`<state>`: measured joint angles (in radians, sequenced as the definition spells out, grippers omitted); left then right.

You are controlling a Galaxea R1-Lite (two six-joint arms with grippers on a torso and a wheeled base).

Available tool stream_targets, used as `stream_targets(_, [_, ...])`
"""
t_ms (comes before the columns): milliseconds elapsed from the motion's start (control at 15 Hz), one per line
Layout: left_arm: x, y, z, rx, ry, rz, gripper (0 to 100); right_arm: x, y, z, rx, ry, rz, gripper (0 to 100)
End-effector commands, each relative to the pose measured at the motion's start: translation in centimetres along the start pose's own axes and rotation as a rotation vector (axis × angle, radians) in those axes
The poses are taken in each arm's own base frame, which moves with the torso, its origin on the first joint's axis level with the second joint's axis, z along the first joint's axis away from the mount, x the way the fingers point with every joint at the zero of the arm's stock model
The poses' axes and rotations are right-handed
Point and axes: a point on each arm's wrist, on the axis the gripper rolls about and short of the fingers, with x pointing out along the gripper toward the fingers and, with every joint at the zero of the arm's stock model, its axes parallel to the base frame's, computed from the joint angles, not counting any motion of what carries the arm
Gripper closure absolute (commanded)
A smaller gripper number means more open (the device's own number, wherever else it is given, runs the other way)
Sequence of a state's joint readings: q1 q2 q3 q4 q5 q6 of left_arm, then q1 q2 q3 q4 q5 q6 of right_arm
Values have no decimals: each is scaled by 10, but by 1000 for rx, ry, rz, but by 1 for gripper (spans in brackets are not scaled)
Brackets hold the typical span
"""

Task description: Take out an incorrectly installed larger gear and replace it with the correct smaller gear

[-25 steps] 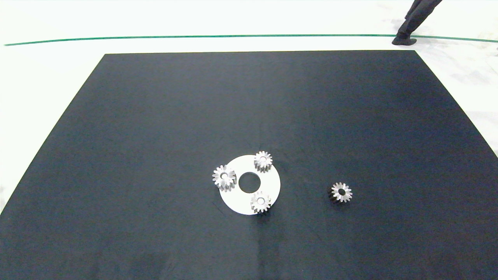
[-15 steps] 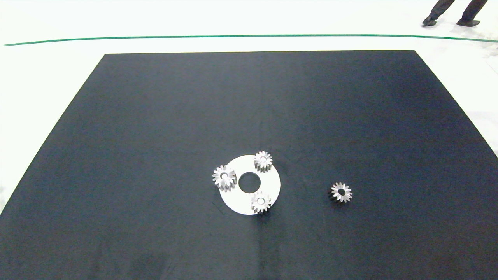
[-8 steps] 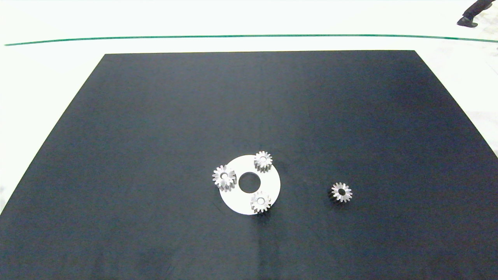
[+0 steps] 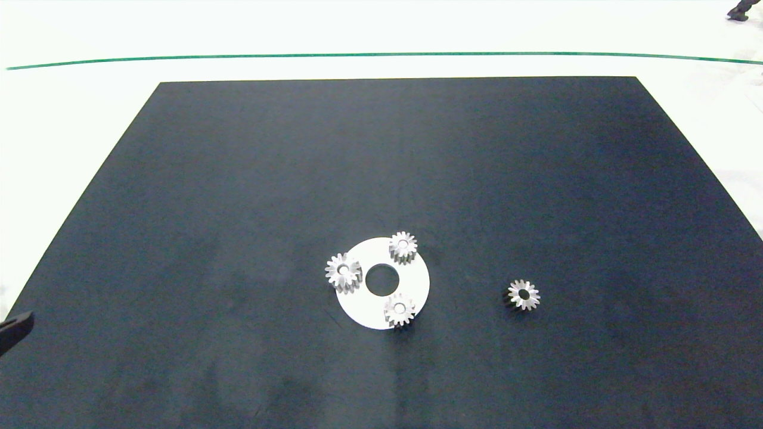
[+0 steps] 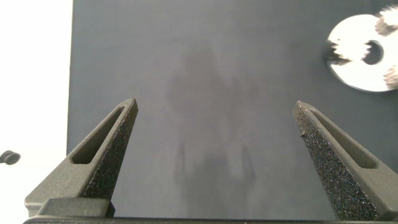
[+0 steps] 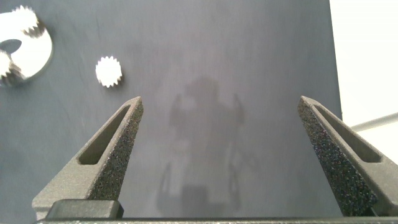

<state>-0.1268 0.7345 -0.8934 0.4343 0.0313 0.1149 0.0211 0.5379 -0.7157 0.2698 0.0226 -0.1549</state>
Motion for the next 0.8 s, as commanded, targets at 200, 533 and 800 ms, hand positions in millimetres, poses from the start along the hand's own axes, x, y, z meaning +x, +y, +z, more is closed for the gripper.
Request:
stream_targets(200, [133,-85,67,289,304,-189,0,33,-1,58,-49,192,234,0])
stream_targets(533, [187,-123,66,347,413,-219,0,39,1,59,-42,203,274,0])
stream_targets(800, [198,-165,62,359,478,-292,0,38,1,59,-43,198,276,0])
